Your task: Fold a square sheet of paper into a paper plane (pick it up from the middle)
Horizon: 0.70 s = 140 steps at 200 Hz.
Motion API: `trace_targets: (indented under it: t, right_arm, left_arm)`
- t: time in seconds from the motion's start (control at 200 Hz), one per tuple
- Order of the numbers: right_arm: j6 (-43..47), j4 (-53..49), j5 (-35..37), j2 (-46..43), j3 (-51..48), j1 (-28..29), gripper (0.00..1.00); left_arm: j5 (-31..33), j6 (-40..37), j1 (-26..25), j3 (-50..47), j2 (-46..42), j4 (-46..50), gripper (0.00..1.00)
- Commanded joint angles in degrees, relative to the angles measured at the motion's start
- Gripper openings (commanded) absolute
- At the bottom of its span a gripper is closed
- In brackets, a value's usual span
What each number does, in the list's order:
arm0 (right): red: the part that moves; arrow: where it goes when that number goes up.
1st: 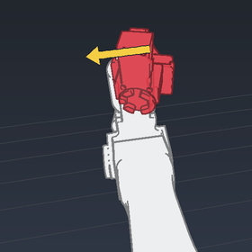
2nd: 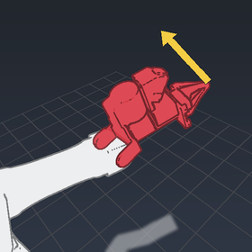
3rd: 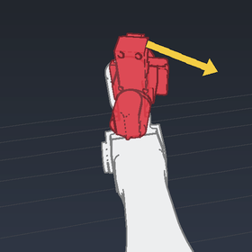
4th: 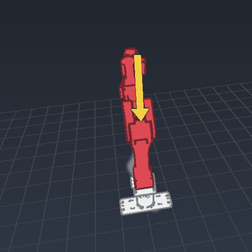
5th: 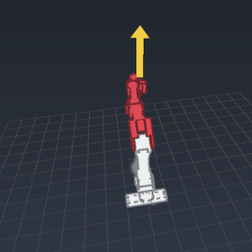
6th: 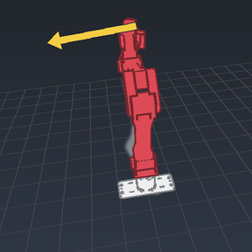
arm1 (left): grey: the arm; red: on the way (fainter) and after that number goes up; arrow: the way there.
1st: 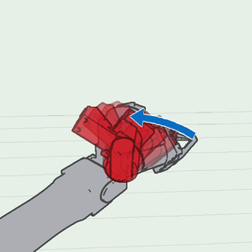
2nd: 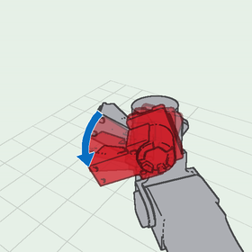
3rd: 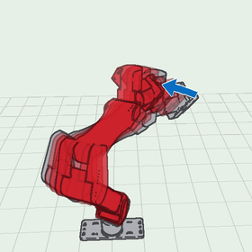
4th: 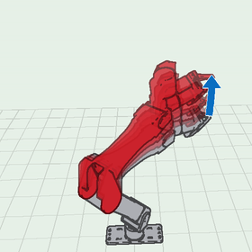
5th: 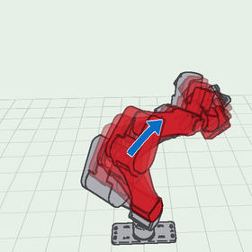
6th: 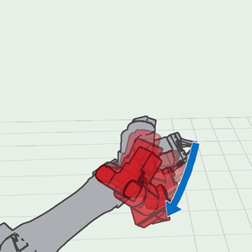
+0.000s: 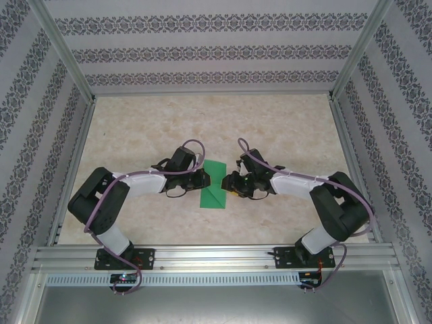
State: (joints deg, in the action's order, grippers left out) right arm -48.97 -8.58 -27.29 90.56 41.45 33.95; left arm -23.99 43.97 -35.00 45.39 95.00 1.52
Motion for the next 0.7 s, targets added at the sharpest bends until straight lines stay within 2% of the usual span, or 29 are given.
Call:
trace_targets:
  t: [0.0, 0.305, 0.694]
  right_arm:
    - [0.47, 2.21, -0.88, 2.37, 1.82, -0.47, 0.40]
    - [0.69, 3.52, -1.57, 5.82, 1.96, -0.61, 0.40]
    - [0.35, 5.13, -3.36, 7.10, 2.14, -0.28, 0.32]
  left_arm:
    - [1.07, -1.64, -0.38, 1.20, -1.07, 2.51, 0.15]
    - [2.24, -2.35, -0.34, 2.80, 2.62, 4.44, 0.13]
    - [2.79, -3.42, -0.33, 3.52, 5.09, 7.12, 0.12]
